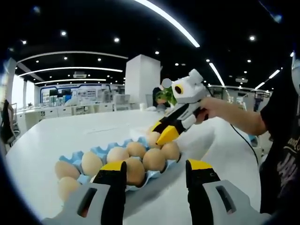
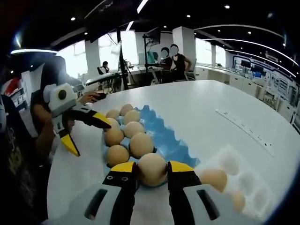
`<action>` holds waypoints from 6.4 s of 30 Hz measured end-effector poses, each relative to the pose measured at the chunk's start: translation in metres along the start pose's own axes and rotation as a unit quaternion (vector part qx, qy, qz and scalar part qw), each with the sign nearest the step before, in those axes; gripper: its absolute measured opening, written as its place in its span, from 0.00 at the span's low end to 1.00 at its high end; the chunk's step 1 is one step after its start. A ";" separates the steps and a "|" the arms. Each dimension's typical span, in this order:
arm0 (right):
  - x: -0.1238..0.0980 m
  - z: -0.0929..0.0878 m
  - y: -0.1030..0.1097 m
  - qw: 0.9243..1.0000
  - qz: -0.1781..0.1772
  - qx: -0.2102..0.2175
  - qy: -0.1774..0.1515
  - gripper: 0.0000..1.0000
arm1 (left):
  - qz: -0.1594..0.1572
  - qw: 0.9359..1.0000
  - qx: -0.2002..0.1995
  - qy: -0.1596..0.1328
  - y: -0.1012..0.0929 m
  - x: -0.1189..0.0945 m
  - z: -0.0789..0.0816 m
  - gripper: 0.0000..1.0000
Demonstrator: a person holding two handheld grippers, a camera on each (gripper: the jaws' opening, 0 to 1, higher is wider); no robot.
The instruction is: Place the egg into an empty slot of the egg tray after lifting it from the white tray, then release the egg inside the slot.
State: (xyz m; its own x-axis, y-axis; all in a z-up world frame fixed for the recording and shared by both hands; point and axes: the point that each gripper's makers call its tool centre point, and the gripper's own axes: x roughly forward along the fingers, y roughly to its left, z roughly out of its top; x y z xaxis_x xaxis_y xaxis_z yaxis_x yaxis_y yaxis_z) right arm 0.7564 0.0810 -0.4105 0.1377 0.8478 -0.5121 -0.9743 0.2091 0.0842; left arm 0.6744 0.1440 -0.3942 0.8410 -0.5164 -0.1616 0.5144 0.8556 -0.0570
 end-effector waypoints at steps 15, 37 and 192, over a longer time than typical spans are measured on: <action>-0.015 0.006 0.008 1.000 0.007 0.007 -0.029 0.26 | 0.004 1.000 0.003 0.001 -0.003 -0.002 0.002 0.52; -0.060 -0.017 -0.030 0.996 -0.062 0.008 -0.058 0.36 | -0.010 1.000 0.025 0.013 -0.022 0.017 0.016 0.52; -0.162 -0.102 -0.025 0.962 -0.188 0.068 -0.184 0.32 | -0.021 0.985 0.096 0.142 -0.025 0.196 0.019 0.25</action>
State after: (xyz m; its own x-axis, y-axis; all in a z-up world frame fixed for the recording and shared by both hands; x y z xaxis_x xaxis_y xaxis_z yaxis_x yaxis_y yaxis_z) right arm 0.7405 -0.1109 -0.4168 0.5551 0.8092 -0.1928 -0.8136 0.5764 0.0766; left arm 0.8295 0.0209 -0.4056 0.7508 -0.4976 -0.4344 0.5935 0.7969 0.1129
